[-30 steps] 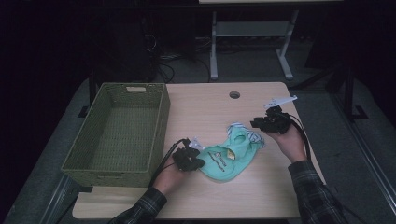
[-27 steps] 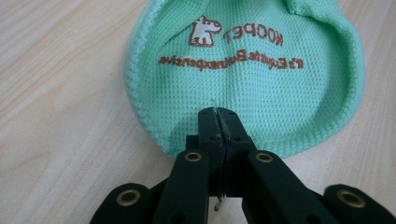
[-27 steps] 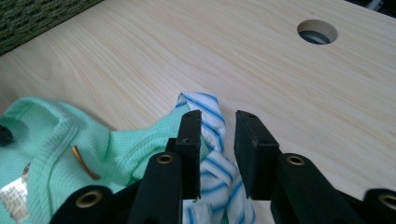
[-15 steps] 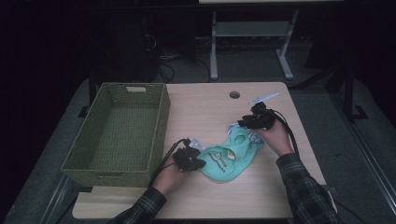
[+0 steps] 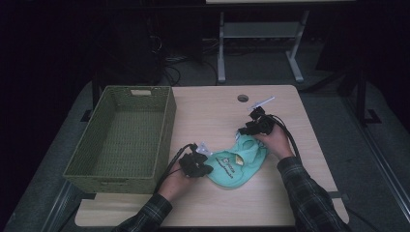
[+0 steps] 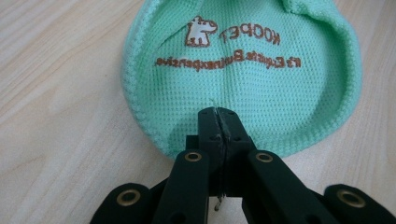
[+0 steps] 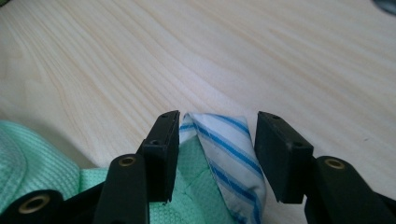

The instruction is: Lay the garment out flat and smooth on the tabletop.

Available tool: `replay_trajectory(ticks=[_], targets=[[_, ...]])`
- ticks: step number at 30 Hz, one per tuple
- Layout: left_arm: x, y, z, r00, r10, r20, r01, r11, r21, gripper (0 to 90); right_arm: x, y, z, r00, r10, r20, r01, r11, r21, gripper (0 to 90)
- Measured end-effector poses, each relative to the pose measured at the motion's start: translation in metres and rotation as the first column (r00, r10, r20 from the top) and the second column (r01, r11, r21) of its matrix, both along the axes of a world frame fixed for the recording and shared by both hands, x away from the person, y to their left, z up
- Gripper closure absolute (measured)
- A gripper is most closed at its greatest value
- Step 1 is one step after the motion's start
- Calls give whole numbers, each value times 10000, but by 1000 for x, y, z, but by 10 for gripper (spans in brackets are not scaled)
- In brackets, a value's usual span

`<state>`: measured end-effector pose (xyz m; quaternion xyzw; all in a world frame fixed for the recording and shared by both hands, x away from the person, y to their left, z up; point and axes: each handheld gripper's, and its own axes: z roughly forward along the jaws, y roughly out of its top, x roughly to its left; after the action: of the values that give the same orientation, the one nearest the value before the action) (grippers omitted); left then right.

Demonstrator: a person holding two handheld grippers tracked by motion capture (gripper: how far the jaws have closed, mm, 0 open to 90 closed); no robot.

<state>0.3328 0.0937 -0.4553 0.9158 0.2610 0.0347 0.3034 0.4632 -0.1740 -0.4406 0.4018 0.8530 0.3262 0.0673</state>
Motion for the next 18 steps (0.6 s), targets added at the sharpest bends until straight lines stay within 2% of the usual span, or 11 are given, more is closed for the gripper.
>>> replay_trajectory(ticks=[3, 4, 6, 8, 9, 10, 12, 18], targets=[[0, 0, -1, 9999, 100, -41, -101, 9999, -137, 887, 2, 0, -6, 9998, 40, -190, -42, 9999, -111, 540], [0, -1, -1, 9999, 114, -33, -115, 9998, -153, 887, 3, -1, -9, 9994, 107, -325, -110, 9999, -84, 597], [0, -1, -1, 9999, 114, -31, -115, 9998, -156, 887, 3, -1, -10, 9993, 132, -363, -136, 9998, -108, 628], [0, -1, -1, 9999, 110, -33, -111, 9998, -162, 887, 2, 0, -12, 9991, 180, -378, -184, 9998, -90, 714], [0, 0, -1, 9999, 98, -23, -99, 9998, -149, 887, 1, 0, -12, 9991, 258, -336, -267, 9993, -245, 770], [0, 0, 0, 10000, -60, 26, 60, 10000, 47, 887, 0, 0, -12, 9992, 303, -260, -311, 9990, -325, 786], [0, 0, 0, 10000, -48, 25, 48, 10000, 27, 888, 0, 0, -11, 9994, 269, -232, -277, 9990, -357, 792], [0, 0, 0, 10000, -53, 29, 52, 10000, 68, 888, -2, -7, 0, 9991, -184, 385, 194, 9995, -264, 785]])
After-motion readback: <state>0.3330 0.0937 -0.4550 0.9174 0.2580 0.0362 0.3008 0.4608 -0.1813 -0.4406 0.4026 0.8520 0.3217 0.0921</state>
